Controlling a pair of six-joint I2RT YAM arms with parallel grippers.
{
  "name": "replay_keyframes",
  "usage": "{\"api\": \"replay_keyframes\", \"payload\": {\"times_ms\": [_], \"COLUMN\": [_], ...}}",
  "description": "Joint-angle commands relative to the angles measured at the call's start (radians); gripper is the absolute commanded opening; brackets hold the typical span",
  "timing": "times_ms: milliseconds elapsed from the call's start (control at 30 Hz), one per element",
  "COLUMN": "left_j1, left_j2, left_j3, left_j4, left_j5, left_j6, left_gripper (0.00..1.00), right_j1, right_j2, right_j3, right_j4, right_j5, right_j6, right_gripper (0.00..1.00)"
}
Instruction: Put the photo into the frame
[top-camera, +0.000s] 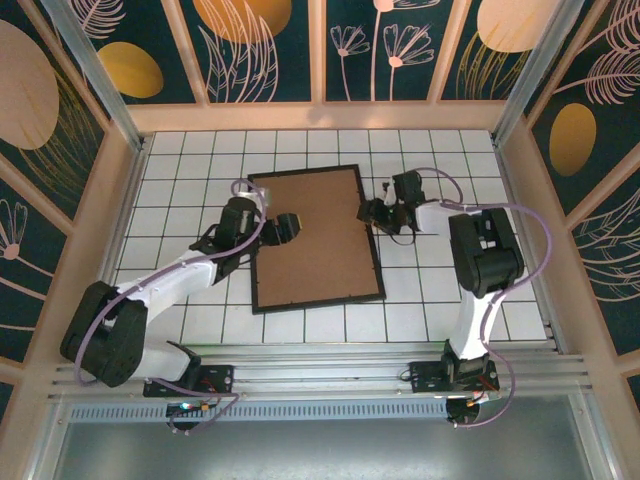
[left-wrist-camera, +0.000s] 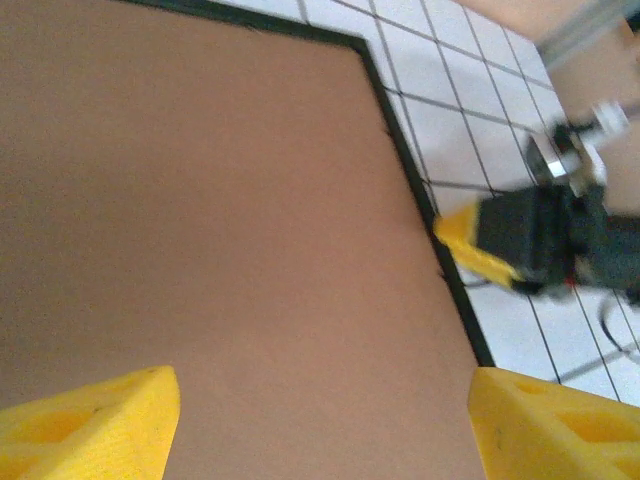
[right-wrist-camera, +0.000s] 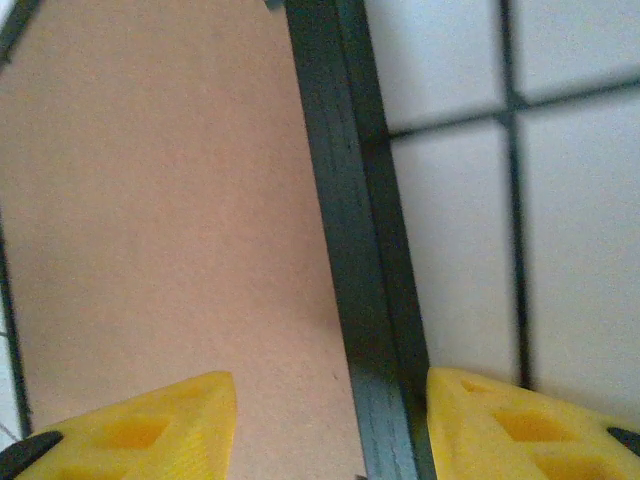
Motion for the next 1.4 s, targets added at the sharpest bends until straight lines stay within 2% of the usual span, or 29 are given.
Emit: {"api": "replay_keyframes", "payload": {"times_ms": [0, 100, 300, 500, 700, 1067, 1367], "left_j1": [-0.072, -0.163, -0.338, -0.419, -0.461, -0.477, -0.479], "left_j2": [0.028, 0.046, 0.096, 0.128, 0.141, 0.263, 0.307], "left_j3": [0.032, 0.038, 0.065, 0.042, 0.018, 0.076, 0.084], "left_j4": [0.092, 0.118, 0.052, -0.043, -0.11, -0.156, -0.135], "left_j5": [0.048, 0.033, -0.002, 0.038, -0.032, -0.076, -0.052], "left_j6": [0.088, 0.192, 0.498, 0.698, 0.866, 0.994, 1.018], "left_gripper": [0.76, 0.76, 0.72, 0.69, 0.71, 0.64, 0.58], "right_j1": [0.007, -0.016, -0.104, -0.11, -0.11, -0.102, -0.1], "right_j2": [0.015, -0.024, -0.2, -0.315, -0.345, -0.337, -0.316], "right_j3": [0.099, 0.082, -0.121, -0.24, -0.303, -0.345, -0.349], "right_j4": [0.046, 0.005, -0.01, -0.061, -0.048, -0.019, -0.011], "right_j5": [-0.074, -0.047, -0.008, 0.03, 0.009, -0.025, -0.035], "right_j6": [0.016, -0.017, -0.052, -0.085, -0.09, -0.085, -0.083], "right_gripper": [0.53, 0.53, 0.63, 0.68, 0.68, 0.68, 0.68]}}
